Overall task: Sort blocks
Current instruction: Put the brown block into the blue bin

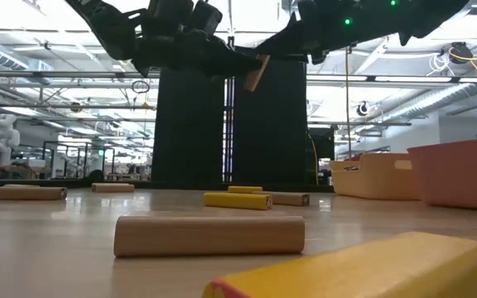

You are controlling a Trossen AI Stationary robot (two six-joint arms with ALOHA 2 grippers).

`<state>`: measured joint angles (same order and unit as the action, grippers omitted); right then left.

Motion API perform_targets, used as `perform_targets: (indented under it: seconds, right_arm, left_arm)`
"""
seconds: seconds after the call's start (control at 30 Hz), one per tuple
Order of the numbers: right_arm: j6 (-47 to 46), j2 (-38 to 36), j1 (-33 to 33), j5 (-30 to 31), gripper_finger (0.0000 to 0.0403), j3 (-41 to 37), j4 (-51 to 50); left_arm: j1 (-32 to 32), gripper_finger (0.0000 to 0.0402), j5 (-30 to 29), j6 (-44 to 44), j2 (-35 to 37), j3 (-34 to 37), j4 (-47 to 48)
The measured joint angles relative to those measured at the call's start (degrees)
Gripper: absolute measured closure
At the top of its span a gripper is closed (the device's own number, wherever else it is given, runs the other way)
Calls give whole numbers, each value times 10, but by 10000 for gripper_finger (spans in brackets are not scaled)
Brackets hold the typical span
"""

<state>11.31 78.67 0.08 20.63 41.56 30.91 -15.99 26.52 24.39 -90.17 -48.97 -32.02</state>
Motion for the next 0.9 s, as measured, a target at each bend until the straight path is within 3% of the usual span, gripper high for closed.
perform_targets:
  seconds: [0.33, 0.43, 0.6, 0.73, 0.9]
  right_arm:
    - [0, 0, 1, -16, 324, 0, 20]
    - [-8, -3, 1, -22, 326, 0, 16]
    - [-61, -35, 1, -26, 326, 1, -21]
    - [-138, -86, 3, -31, 326, 1, -101]
    - [-282, -148, 18, -85, 322, 1, -243]
  left_arm:
    - [-1, 311, -4, -4, 0, 0, -30]
    - [-1, 294, -4, 5, 0, 0, -22]
    - [-12, 230, -15, 16, 3, -1, 4]
    - [-26, 197, -43, 16, 37, -1, 72]
    - [-50, 192, -106, 19, 92, -1, 198]
